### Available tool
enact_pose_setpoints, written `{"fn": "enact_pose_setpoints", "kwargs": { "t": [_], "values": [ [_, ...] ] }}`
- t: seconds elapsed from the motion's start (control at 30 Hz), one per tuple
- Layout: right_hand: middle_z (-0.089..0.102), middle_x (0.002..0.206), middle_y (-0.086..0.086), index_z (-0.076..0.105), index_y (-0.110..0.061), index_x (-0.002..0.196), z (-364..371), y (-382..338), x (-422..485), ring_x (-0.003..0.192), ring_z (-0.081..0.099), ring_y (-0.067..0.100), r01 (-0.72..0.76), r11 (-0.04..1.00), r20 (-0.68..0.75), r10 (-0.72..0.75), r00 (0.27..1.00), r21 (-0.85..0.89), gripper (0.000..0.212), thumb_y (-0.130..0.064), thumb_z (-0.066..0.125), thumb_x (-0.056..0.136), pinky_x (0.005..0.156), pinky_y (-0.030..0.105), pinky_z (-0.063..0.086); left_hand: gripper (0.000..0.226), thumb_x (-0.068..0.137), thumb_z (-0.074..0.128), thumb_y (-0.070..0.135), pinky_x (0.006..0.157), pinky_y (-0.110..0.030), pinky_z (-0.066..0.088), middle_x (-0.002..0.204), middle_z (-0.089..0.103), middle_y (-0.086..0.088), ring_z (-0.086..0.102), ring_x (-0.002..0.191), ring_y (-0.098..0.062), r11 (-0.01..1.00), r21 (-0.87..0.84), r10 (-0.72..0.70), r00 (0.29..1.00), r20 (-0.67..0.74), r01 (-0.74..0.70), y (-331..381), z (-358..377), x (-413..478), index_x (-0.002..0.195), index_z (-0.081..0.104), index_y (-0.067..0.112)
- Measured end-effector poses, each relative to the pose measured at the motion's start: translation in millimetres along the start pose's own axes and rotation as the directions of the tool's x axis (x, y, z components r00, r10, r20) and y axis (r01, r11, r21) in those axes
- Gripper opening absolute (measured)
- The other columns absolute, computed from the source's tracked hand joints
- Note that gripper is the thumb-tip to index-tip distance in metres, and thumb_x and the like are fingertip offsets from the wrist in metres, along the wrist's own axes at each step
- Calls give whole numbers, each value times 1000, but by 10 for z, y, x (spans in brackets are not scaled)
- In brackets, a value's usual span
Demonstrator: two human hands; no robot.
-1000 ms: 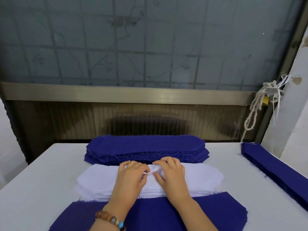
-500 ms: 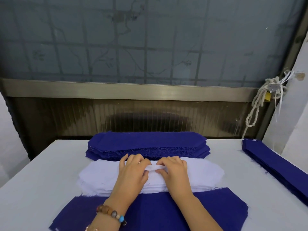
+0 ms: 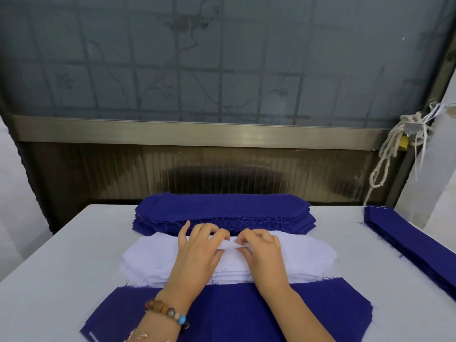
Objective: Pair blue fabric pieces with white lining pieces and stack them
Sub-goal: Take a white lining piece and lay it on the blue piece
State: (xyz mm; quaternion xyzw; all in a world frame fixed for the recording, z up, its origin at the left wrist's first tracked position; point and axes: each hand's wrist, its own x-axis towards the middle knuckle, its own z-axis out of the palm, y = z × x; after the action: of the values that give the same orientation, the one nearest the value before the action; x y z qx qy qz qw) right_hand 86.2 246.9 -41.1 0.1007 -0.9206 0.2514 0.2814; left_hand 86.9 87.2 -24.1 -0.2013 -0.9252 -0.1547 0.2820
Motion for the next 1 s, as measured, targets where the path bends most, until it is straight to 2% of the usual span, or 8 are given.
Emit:
{"fn": "enact_pose_setpoints", "kwargs": {
  "t": [0.17,0.27,0.37,0.43,0.57,0.73,0.87,1.0],
  "values": [
    [67,109,-3,72,-31,71,-47,-70,17,110,55,24,60,991,-141,-77,987,-118,25,-18,90,60,76,38,49,62,40,90,0,95,-49,47,99,62,11,64,96,-11,993,45,107,994,-34,-105,12,19,1,87,65,33],
    [63,95,-4,71,-34,67,-37,-54,36,104,43,17,87,988,-197,-111,974,-129,25,-24,92,57,70,36,47,59,42,88,-1,96,-48,46,100,61,11,61,97,-10,993,36,117,992,-50,-116,-10,69,-3,84,61,31],
    [60,84,-10,71,-35,67,-7,-32,31,97,41,13,124,978,-174,-153,973,-168,27,-26,93,55,73,32,46,38,58,87,17,100,-49,44,97,57,13,60,95,-12,997,35,65,997,-47,-63,-67,98,-14,79,58,29],
    [61,83,-14,70,-32,73,27,-16,26,96,41,10,135,972,-149,-165,975,-195,27,-25,91,59,80,26,38,26,67,83,35,100,-49,42,94,57,12,58,93,-13,999,41,0,997,-75,3,-119,102,-21,75,59,29],
    [63,82,-17,66,-27,84,72,11,0,94,48,10,162,974,-84,-176,981,-157,22,-16,81,73,83,23,26,32,71,75,56,93,-43,41,83,52,11,54,83,-14,995,61,-65,991,-116,73,-178,99,-13,69,60,28],
    [60,99,-7,69,-24,93,25,52,8,106,54,22,59,969,-14,-64,998,-239,13,-32,72,84,86,34,38,33,66,77,53,91,-40,38,87,49,11,51,85,-13,998,63,25,994,-111,-18,-234,40,-9,72,56,28],
    [45,109,-11,63,-35,115,40,140,-6,114,37,15,-40,969,42,52,998,-244,29,-50,53,92,93,28,26,34,61,83,48,101,-45,35,93,52,10,52,92,-14,999,31,47,995,-88,-44,-279,-30,6,73,58,28],
    [42,112,-15,57,-42,121,40,164,-14,117,33,12,-76,963,75,98,992,-258,33,-56,46,93,96,28,24,33,65,73,63,106,-48,30,93,50,14,51,95,-14,996,84,27,999,-31,-25,-433,-77,7,74,64,32]
  ]
}}
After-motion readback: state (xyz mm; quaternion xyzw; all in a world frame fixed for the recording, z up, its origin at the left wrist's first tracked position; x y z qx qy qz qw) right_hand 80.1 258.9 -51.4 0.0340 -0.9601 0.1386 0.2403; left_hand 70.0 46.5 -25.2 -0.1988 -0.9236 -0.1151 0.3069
